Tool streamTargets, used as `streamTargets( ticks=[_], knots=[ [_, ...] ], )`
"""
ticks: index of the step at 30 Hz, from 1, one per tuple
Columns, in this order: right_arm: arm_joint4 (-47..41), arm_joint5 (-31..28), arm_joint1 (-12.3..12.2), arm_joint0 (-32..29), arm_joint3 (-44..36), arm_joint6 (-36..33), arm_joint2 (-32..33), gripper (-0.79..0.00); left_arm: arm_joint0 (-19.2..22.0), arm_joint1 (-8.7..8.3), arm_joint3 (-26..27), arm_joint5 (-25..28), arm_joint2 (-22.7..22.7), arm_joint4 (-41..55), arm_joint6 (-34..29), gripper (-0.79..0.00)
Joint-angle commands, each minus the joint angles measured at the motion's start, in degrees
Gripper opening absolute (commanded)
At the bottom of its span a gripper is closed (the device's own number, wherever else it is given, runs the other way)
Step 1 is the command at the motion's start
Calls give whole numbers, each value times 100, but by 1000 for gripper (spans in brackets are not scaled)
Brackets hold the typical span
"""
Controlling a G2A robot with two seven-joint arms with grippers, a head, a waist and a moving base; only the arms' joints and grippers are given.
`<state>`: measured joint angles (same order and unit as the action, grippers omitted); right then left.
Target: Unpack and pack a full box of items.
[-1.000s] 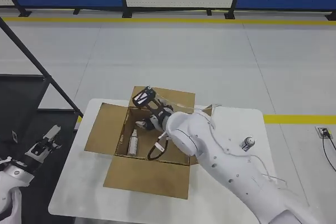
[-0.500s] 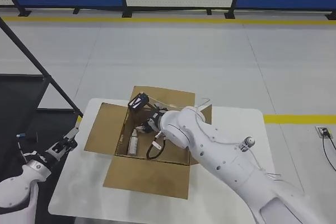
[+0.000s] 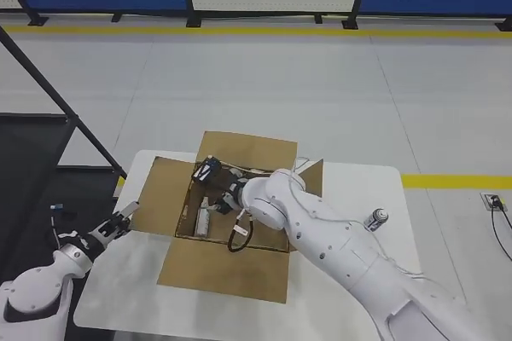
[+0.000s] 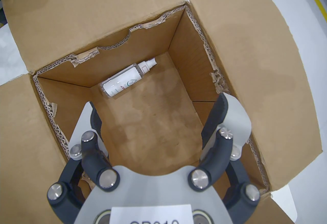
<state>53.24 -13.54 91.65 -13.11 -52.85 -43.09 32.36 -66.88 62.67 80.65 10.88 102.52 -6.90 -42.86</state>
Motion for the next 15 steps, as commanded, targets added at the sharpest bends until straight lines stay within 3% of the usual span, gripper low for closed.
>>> streamTargets(
  ticks=[1,3,4,15],
  knots=[
    [-82,-99,60,47,188,-37,-25,0,16,-6,-20,15,-60,-15,11,-616],
    [-144,-166,131,99,385,-35,-60,0,21,-14,-24,31,-95,-16,9,-754],
    [-167,-185,168,128,481,-20,-77,0,22,-19,-17,42,-109,-4,-6,-785],
    [-295,-424,513,362,1306,264,-188,0,-90,-82,143,71,-70,237,-123,-785]
  ],
)
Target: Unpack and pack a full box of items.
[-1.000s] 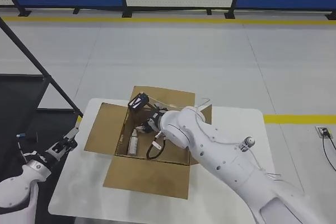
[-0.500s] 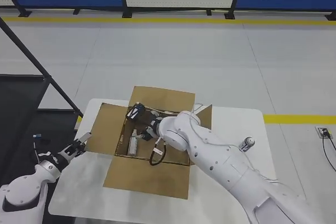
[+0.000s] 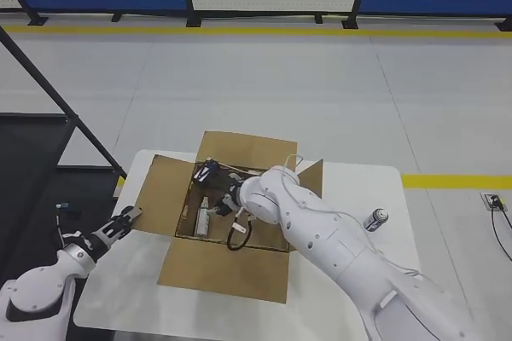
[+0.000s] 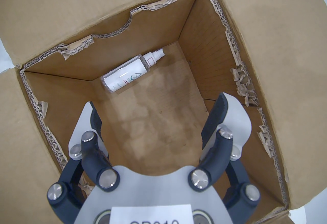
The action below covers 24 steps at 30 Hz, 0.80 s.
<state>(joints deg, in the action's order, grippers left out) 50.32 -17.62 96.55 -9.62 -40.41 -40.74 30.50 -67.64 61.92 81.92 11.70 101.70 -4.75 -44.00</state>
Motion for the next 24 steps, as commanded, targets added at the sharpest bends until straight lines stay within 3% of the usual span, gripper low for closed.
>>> streamTargets(
  ticks=[1,24],
  knots=[
    [-7,-40,46,25,118,63,-3,0,-26,-13,34,-19,19,33,-15,-785],
    [-15,-638,429,121,1104,405,15,0,-522,-88,1105,42,170,715,205,-785]
  ],
)
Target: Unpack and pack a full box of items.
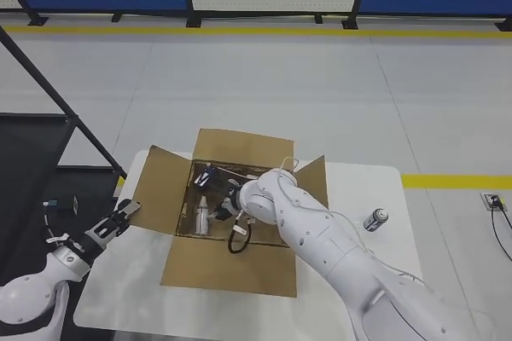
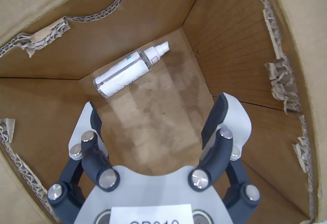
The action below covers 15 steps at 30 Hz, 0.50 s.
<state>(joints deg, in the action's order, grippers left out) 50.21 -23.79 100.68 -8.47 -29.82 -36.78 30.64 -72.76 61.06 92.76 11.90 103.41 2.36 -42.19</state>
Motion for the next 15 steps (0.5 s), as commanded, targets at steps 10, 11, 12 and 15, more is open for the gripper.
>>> streamTargets(
  ticks=[10,11,12,15],
  knots=[
    [-115,-139,172,71,522,-98,52,0,-88,-39,145,13,-29,-210,216,-785],
    [-139,-78,192,83,564,-160,62,0,-74,-40,77,0,-68,-257,252,-785],
    [-156,-26,210,99,601,-213,70,0,-45,-40,-10,-29,-100,-286,301,-785],
    [-168,50,249,148,680,-261,95,0,37,-41,-249,-29,-207,-380,391,-785]
  ],
)
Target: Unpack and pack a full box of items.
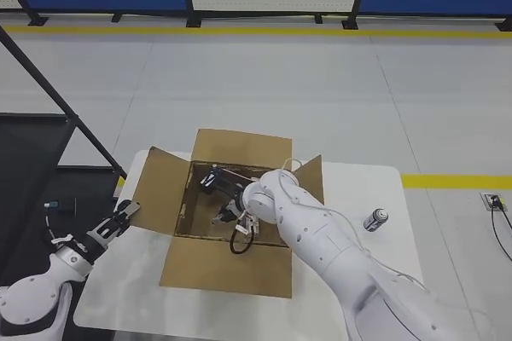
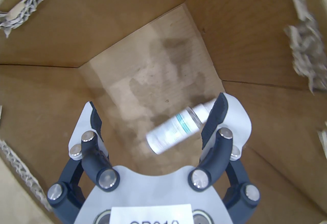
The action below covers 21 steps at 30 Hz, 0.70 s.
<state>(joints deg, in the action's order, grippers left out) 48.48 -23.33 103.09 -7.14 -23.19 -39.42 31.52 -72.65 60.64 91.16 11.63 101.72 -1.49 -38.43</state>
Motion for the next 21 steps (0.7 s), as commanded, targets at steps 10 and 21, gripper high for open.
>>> streamTargets(
  ticks=[10,21],
  knots=[
    [204,330,16,108,-2,-213,66,0,97,-26,-405,107,-130,-17,42,-785],
    [167,1437,-5,0,-407,-1203,211,0,-25,-72,-347,84,-8,55,41,0]
  ],
)
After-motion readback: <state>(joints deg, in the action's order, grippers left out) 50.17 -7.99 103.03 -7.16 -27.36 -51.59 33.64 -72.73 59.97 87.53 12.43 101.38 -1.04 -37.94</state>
